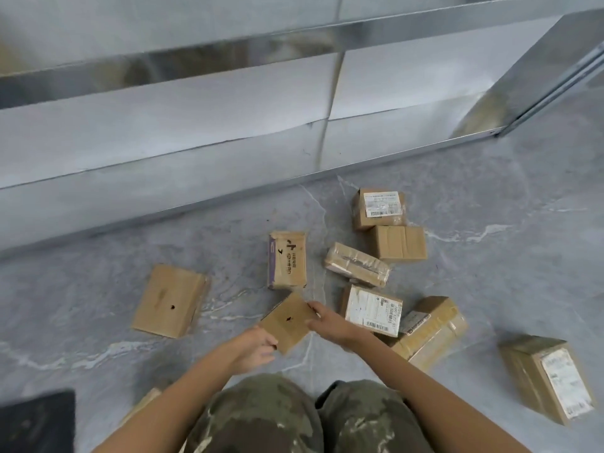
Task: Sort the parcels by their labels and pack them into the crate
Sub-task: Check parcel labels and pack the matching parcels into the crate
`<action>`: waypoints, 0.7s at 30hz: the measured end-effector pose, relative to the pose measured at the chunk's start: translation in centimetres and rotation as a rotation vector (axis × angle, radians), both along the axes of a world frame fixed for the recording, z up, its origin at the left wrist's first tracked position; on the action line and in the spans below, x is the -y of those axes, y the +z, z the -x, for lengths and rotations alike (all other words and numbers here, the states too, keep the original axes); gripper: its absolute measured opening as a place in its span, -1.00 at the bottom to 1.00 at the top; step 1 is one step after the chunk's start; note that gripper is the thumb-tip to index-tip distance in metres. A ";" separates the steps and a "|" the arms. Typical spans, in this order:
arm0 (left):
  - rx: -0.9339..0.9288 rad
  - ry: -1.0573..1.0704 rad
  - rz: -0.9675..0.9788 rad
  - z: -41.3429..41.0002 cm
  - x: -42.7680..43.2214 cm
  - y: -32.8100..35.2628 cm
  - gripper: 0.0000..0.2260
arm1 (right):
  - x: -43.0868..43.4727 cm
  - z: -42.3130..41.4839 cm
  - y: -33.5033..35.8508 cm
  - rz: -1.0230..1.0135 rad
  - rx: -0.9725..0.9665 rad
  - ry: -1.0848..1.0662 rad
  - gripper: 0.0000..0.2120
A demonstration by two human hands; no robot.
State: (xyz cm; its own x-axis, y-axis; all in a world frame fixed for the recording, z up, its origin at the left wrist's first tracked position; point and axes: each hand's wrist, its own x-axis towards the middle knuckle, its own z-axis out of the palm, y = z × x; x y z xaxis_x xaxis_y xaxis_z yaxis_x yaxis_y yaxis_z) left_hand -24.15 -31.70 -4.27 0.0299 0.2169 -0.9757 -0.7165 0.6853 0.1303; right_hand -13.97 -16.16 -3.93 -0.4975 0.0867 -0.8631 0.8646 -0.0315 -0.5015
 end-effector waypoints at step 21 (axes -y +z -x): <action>-0.829 -0.027 -0.634 0.2 -5.7 76.8 -0.91 | -5.2 -1.8 73.5 -0.287 -0.654 -0.873 -0.82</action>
